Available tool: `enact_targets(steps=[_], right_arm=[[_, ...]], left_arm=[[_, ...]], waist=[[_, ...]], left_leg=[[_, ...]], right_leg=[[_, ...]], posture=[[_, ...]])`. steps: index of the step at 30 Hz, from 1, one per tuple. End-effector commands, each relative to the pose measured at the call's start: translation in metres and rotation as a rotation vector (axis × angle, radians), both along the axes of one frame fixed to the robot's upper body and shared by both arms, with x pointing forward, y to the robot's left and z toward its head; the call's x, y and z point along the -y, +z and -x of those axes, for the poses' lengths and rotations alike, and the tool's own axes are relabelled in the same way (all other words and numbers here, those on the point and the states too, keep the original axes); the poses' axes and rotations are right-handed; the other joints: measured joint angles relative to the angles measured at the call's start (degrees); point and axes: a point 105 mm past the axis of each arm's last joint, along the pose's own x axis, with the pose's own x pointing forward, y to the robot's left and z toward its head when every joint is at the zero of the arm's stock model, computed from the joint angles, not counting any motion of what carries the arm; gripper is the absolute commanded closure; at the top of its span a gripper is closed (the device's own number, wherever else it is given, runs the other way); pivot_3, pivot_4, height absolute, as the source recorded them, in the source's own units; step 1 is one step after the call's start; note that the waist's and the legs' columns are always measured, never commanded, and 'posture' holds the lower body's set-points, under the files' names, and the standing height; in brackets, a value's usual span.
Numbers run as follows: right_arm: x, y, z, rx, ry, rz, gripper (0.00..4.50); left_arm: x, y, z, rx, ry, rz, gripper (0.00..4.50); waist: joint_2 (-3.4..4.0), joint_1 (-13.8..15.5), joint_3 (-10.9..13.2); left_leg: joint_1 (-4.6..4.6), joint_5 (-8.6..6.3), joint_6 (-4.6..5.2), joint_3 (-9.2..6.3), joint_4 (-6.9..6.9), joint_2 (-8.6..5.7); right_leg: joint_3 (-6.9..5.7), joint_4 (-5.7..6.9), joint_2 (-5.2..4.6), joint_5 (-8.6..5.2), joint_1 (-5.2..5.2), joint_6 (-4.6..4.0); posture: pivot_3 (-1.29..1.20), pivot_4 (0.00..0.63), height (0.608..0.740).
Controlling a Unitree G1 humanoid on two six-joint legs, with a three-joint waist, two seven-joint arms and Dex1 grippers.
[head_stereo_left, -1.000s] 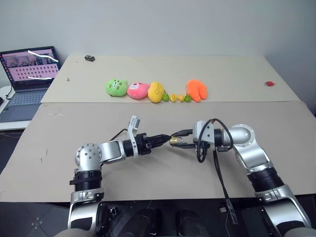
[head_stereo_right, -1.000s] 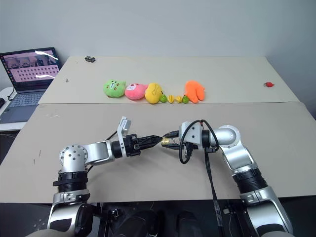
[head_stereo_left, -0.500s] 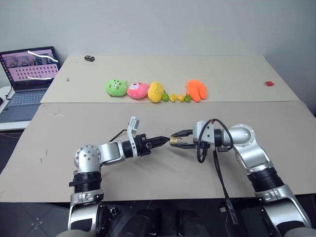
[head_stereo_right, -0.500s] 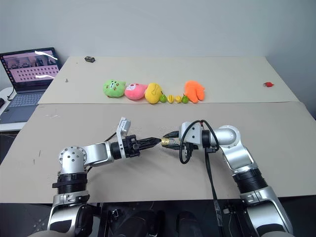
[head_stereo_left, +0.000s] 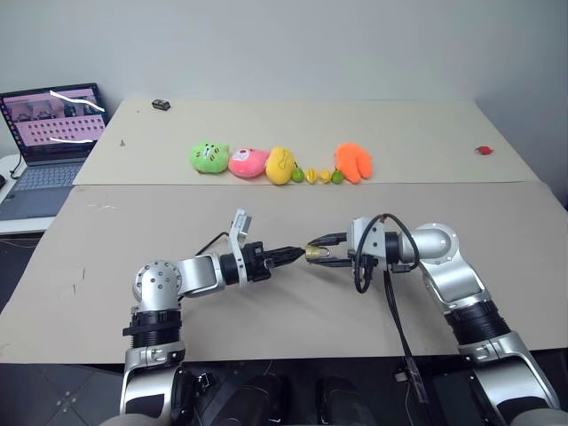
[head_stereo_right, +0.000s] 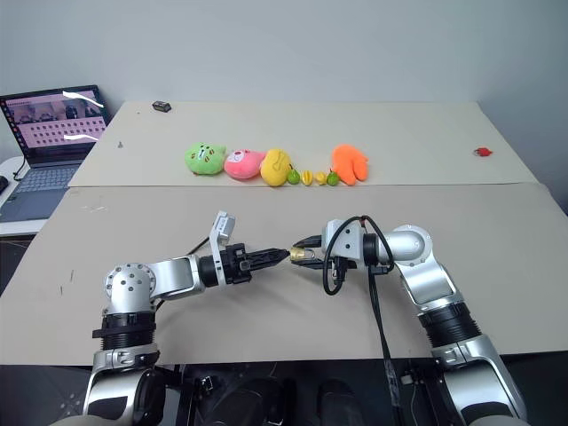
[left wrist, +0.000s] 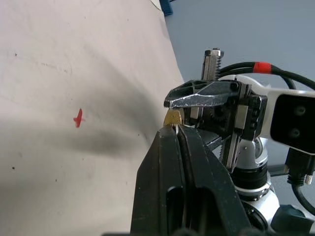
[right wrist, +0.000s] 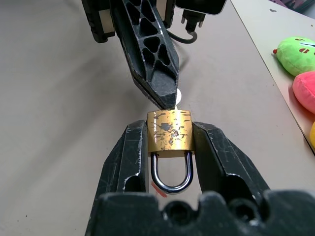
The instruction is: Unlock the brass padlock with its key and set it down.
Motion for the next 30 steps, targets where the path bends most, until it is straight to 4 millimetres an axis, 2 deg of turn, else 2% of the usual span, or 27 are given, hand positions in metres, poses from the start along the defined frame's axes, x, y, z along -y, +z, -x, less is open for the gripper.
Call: enact_targets(steps=[1, 3, 8, 13, 16, 20, 23, 26, 27, 30], right_arm=[[-0.003, 0.016, -0.001, 0.065, 0.018, -0.024, 3.57], [-0.003, 0.016, -0.001, 0.066, 0.017, -0.024, 3.57], [-0.003, 0.015, -0.001, 0.064, 0.014, -0.021, 3.57], [-0.002, 0.015, -0.001, 0.063, 0.016, -0.019, 3.57], [-0.002, 0.015, -0.001, 0.063, 0.016, -0.018, 3.57], [-0.003, 0.015, -0.001, 0.061, 0.02, -0.017, 3.57], [-0.003, 0.015, -0.001, 0.062, 0.021, -0.017, 3.57], [-0.003, 0.015, -0.001, 0.06, 0.023, -0.016, 3.57], [-0.003, 0.015, -0.001, 0.059, 0.023, -0.016, 3.57], [-0.003, 0.014, -0.001, 0.057, 0.022, -0.014, 3.57]], left_arm=[[0.008, 0.004, 0.009, 0.098, -0.05, -0.043, 4.44], [0.007, 0.004, 0.008, 0.141, -0.044, -0.064, 4.44], [-0.003, -0.004, -0.007, 0.222, 0.048, -0.132, 4.44], [-0.012, 0.002, -0.018, 0.18, 0.118, -0.052, 4.44], [-0.017, 0.007, -0.021, 0.093, 0.131, 0.048, 4.44], [-0.016, 0.009, -0.012, 0.062, 0.078, 0.078, 4.44], [-0.014, 0.014, -0.002, 0.037, 0.027, 0.136, 3.79], [-0.012, 0.014, 0.003, 0.036, 0.002, 0.115, 2.75], [-0.012, 0.013, 0.002, 0.029, 0.008, 0.109, 2.54], [-0.015, 0.015, 0.0, 0.02, 0.019, 0.132, 2.54]], waist=[[0.0, 0.0, 0.0], [0.0, 0.0, 0.0], [0.0, 0.0, 0.0], [0.0, 0.0, 0.0], [0.0, 0.1, 0.0], [0.0, 0.0, 0.0], [0.0, 0.0, 0.0], [0.0, -0.1, 0.0], [0.0, -0.1, 0.0], [0.0, 0.0, 0.0]], left_leg=[[0.0, 0.0, 0.0, 0.0, 0.0, 0.0], [0.0, 0.0, 0.0, 0.0, -0.02, 0.0], [0.01, 0.0, 0.0, 0.0, -0.03, 0.0], [0.0, 0.0, 0.0, 0.0, -0.07, 0.0], [-0.02, 0.0, 0.01, 0.0, -0.07, 0.0], [-0.03, 0.0, 0.0, 0.0, -0.05, 0.0], [-0.02, 0.0, 0.0, 0.0, -0.06, 0.0], [-0.02, 0.0, 0.0, 0.0, -0.05, 0.0], [-0.01, 0.0, 0.0, 0.0, -0.05, 0.0], [-0.01, 0.0, 0.0, 0.0, -0.04, 0.0]], right_leg=[[0.0, 0.0, 0.0, 0.0, 0.0, 0.0], [0.01, -0.01, 0.0, 0.0, 0.0, 0.0], [0.0, -0.02, 0.0, 0.01, 0.0, -0.02], [0.0, -0.06, 0.0, 0.01, -0.03, -0.02], [-0.01, -0.07, 0.0, 0.01, -0.06, -0.02], [-0.02, -0.06, 0.01, 0.01, -0.06, -0.01], [-0.01, -0.05, 0.01, 0.01, -0.06, -0.01], [-0.01, -0.03, 0.01, 0.01, -0.06, -0.01], [-0.01, -0.02, 0.01, 0.01, -0.06, -0.01], [-0.01, -0.03, 0.01, 0.01, -0.04, -0.01]], posture=[[0.0, 0.15, 0.74], [0.0, 0.15, 0.74], [0.0, 0.15, 0.74], [0.0, 0.15, 0.74], [0.0, 0.15, 0.74], [0.0, 0.15, 0.74], [0.0, 0.15, 0.74], [0.0, 0.15, 0.74], [0.0, 0.15, 0.74], [0.0, 0.15, 0.74]])
